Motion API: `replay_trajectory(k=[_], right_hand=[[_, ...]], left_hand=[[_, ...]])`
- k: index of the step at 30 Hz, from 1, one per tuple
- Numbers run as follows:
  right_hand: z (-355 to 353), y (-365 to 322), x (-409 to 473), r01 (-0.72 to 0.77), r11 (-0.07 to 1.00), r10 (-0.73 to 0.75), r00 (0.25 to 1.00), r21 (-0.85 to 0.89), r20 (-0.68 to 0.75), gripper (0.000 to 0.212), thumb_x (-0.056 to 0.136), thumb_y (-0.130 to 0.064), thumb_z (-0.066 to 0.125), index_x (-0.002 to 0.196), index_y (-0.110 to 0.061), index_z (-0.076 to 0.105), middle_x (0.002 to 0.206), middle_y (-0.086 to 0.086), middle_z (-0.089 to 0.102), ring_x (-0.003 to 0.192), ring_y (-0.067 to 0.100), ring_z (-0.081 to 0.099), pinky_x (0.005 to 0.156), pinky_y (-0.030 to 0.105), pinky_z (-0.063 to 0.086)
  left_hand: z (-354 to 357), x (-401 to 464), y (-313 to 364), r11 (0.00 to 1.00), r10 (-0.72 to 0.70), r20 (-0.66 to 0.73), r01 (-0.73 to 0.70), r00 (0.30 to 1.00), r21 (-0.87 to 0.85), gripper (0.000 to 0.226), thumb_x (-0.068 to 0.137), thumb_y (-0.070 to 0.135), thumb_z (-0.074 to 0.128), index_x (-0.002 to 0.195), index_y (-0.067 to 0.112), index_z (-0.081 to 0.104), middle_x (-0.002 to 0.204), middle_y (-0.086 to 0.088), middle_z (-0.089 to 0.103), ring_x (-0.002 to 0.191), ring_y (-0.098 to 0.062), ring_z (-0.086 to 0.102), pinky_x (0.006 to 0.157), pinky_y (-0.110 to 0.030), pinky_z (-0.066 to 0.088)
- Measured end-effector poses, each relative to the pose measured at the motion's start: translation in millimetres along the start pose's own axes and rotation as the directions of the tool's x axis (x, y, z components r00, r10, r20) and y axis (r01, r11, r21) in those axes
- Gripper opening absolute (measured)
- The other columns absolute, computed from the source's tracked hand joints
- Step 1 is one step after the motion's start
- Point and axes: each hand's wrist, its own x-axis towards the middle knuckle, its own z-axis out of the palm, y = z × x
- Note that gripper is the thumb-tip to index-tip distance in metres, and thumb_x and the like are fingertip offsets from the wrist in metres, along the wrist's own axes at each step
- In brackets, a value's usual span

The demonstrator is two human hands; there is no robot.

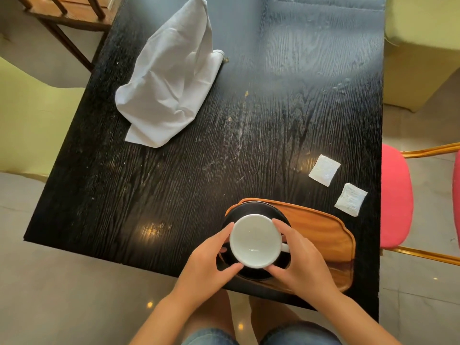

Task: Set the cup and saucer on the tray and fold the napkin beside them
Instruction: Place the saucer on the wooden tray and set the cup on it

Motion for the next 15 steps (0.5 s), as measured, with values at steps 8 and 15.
replay_trajectory(k=[8, 15], right_hand=[[1.6, 0.8, 0.6, 0.03, 0.998, -0.029, 0.999, -0.05, 0.021, 0.092, 0.063, -0.029, 0.083, 0.139, -0.026, 0.031, 0.124, -0.004, 0.059, 0.108, 0.011, 0.057, 0.089, 0.029, 0.046], [-11.6, 7.6, -8.7, 0.037, 0.998, -0.04, 0.998, -0.052, -0.047, 0.063, 0.069, -0.007, 0.079, 0.126, -0.018, 0.054, 0.109, 0.0, 0.069, 0.099, 0.009, 0.063, 0.083, 0.021, 0.049]], left_hand=[[4.6, -0.6, -3.0, 0.999, -0.035, -0.023, 0.034, 0.999, -0.039, 0.083, 0.072, 0.024, 0.078, 0.135, 0.043, 0.026, 0.127, 0.032, 0.041, 0.119, 0.009, 0.044, 0.094, -0.011, 0.043], [1.8, -1.8, -2.4, 0.999, -0.036, -0.023, 0.036, 0.999, -0.003, 0.088, 0.071, 0.031, 0.078, 0.139, 0.039, 0.022, 0.129, 0.032, 0.037, 0.121, 0.008, 0.041, 0.094, -0.012, 0.042]])
